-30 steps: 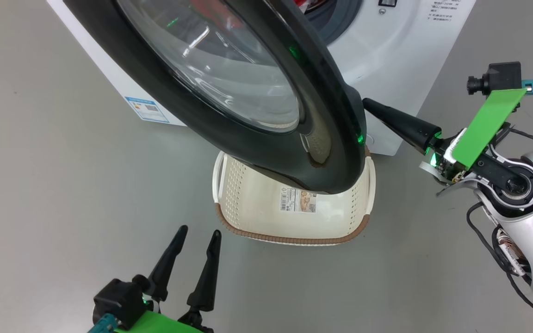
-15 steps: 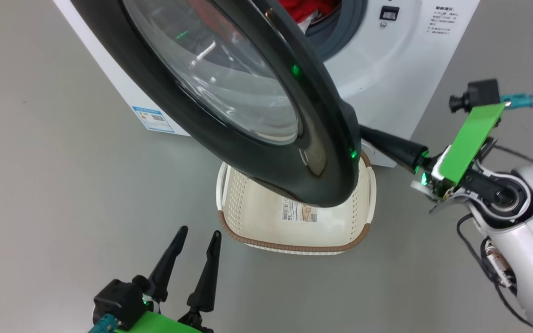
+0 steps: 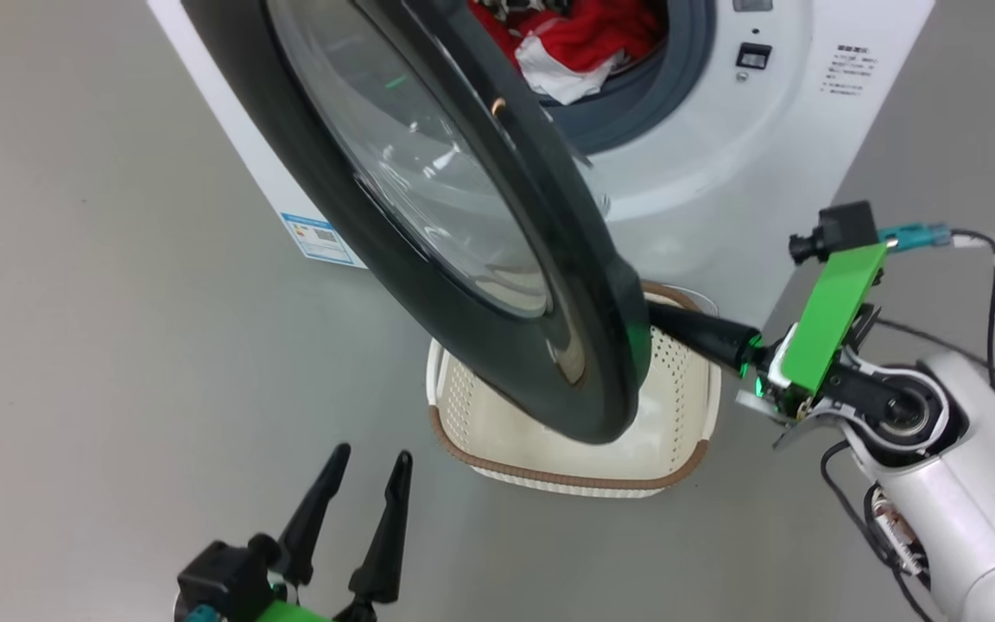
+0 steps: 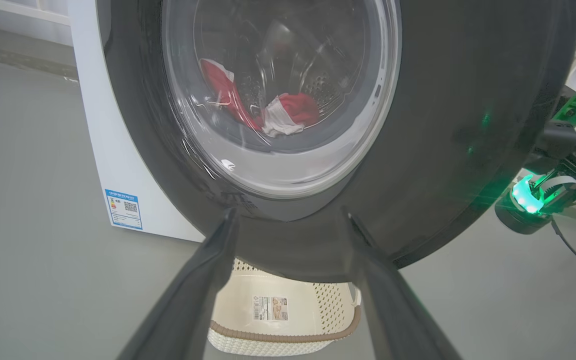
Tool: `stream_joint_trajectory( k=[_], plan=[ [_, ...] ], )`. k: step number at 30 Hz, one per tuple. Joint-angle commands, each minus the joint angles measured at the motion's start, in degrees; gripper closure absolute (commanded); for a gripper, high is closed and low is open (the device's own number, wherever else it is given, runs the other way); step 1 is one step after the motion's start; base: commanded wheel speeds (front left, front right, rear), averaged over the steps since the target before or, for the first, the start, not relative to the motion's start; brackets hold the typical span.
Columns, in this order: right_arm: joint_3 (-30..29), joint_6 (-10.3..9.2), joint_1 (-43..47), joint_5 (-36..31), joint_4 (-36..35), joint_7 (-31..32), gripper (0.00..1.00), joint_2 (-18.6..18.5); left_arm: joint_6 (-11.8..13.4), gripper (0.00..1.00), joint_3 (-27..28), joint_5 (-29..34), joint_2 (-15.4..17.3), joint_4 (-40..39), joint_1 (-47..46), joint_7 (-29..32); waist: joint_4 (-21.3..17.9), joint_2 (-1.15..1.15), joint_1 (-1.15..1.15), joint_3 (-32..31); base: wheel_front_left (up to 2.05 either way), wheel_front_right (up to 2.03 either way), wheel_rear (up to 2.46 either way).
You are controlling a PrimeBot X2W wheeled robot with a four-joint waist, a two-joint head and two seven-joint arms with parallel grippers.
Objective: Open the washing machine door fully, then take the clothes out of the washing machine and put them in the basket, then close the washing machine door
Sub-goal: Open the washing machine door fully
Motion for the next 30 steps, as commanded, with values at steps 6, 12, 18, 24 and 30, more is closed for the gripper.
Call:
stream_joint_trajectory(
  k=[6, 12, 18, 24, 30],
  plan=[
    [0.47, 0.44, 2.03, -1.32, -1.73, 1.72, 1.0, 2.0, 0.07, 0.0, 1.92, 0.02, 0.55, -1.11, 1.02, -0.52, 1.62, 0.0, 0.0, -1.42, 0.0, 0.0, 0.0],
    [0.71, 0.44, 3.39, -2.13, -2.03, 2.85, 1.0, 3.3, 0.22, 0.0, 2.05, 0.11, 0.55, -1.07, 1.87, -0.52, 2.64, 0.0, 0.0, -2.49, 0.0, 0.0, 0.0],
    [1.06, 0.44, 4.5, -2.91, -2.22, 3.81, 1.0, 4.46, 0.45, 0.0, 2.27, 0.18, 0.55, -1.19, 2.71, -0.52, 3.67, 0.0, 0.0, -3.48, 0.0, 0.0, 0.0],
    [1.27, 0.44, 5.11, -3.46, -2.18, 4.4, 1.0, 5.24, 0.59, 0.0, 2.34, 0.2, 0.55, -1.32, 3.27, -0.52, 4.54, 0.0, 0.0, -4.04, 0.0, 0.0, 0.0],
    [1.66, 0.44, 5.74, -3.96, -2.2, 5.19, 1.0, 5.99, 0.79, 0.0, 2.55, 0.25, 0.55, -1.33, 3.8, -0.53, 5.67, 0.0, 0.0, -4.66, 0.0, 0.0, 0.0]
  ],
)
